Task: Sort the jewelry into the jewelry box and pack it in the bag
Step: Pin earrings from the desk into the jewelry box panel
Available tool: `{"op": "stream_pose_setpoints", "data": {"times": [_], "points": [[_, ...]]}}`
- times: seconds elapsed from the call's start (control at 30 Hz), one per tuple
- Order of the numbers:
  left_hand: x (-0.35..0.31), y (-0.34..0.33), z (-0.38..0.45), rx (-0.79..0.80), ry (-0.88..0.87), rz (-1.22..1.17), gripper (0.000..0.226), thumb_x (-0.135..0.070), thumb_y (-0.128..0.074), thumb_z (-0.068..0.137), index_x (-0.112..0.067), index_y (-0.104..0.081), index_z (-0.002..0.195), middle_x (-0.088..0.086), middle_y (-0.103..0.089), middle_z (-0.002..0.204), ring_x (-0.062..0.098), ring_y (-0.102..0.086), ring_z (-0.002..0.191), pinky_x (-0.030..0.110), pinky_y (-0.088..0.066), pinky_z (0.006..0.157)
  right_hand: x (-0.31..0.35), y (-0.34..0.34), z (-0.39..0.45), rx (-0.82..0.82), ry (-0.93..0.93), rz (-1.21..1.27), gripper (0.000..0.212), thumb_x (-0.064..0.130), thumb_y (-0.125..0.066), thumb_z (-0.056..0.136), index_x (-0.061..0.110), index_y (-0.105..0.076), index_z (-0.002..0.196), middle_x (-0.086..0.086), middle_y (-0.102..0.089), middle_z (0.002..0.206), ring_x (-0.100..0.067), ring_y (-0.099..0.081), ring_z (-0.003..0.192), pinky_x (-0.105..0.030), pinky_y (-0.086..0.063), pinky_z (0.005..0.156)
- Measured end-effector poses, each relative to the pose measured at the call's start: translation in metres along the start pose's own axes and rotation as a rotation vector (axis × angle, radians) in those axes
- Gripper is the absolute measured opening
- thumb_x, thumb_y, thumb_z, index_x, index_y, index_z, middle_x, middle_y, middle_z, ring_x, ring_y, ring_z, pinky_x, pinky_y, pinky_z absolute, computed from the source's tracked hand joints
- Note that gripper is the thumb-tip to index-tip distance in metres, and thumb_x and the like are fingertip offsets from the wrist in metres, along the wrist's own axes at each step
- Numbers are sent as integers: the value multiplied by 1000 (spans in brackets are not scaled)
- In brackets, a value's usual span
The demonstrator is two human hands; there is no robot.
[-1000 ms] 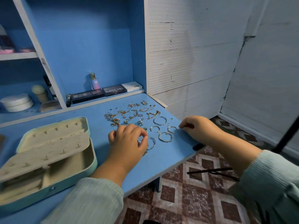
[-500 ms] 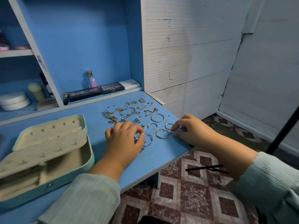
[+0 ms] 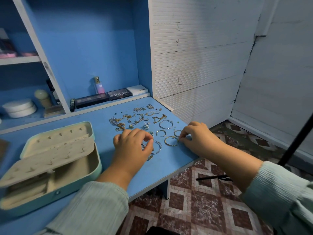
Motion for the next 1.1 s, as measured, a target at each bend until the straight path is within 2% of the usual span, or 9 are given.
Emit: {"op": "stream_pose_setpoints", "data": {"times": [0.17,0.23,0.4,0.5,0.63,0.83,0.9,1.0,1.1], "points": [[-9,9,0,-2,-68,-95,17,-29,-52,85,-19,-64,79,-18,-58,74,17,-53,79,27,-35,72,18,13,-5,-84,28,97,10,17,-51,91,17,-61,92,4,-51,93,-15,-49,92,-21,-37,76],[-12,16,0,37,-33,-174,7,-22,-57,88,-18,-62,85,-24,-48,74,8,-42,85,14,-33,70,29,19,-8,-85,30,143,9,14,-51,89,19,-58,86,6,-53,86,-11,-49,78,-19,-37,66],[-18,46,-7,26,24,-341,13,-25,-58,88,-33,-53,80,-24,-52,79,2,-43,85,8,-35,70,59,26,-12,-51,27,394,11,12,-56,85,18,-57,76,7,-57,69,-9,-47,52,-15,-39,39],[-13,66,-18,8,33,-331,19,-24,-60,87,-38,-50,79,-25,-52,78,-2,-41,83,3,-32,72,83,25,-11,-20,63,469,13,15,-59,84,21,-57,73,6,-57,70,-10,-49,56,-17,-39,43],[4,87,-33,-5,48,-266,10,-25,-60,87,-32,-54,84,-25,-53,78,1,-39,84,4,-32,73,117,16,-9,39,108,477,16,20,-58,88,27,-56,74,6,-59,77,-18,-61,78,-25,-46,63],[28,112,-57,-32,129,-216,15,-23,-62,87,-31,-54,76,-22,-50,73,-1,-42,75,12,-33,67,164,-9,-12,157,124,680,17,12,-47,93,18,-54,79,2,-59,76,-6,-58,61,-24,-51,63],[36,121,-64,-53,166,-211,12,-22,-63,86,-30,-56,79,-22,-51,76,0,-41,77,9,-35,70,178,-18,-15,193,139,723,15,14,-45,95,17,-52,82,-1,-61,83,-7,-63,66,-29,-55,67],[48,133,-73,-90,211,-255,13,-20,-63,86,-32,-62,90,-24,-52,78,-10,-45,78,3,-34,69,195,-27,-19,189,152,741,17,14,-44,96,18,-52,81,-5,-63,90,-13,-64,75,-22,-56,65],[60,142,-79,-132,213,-246,18,-17,-64,85,-28,-68,99,-25,-53,77,-5,-48,74,11,-36,70,205,-31,-19,130,175,699,20,17,-46,95,26,-52,78,-5,-65,93,-24,-63,90,-42,-53,84]]}}
Point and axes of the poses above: each hand's wrist, its own z-axis towards the middle knuckle, its own y-axis out of the back of the hand, x = y × z, the point moved 6 cm from there along z, towards the middle knuckle
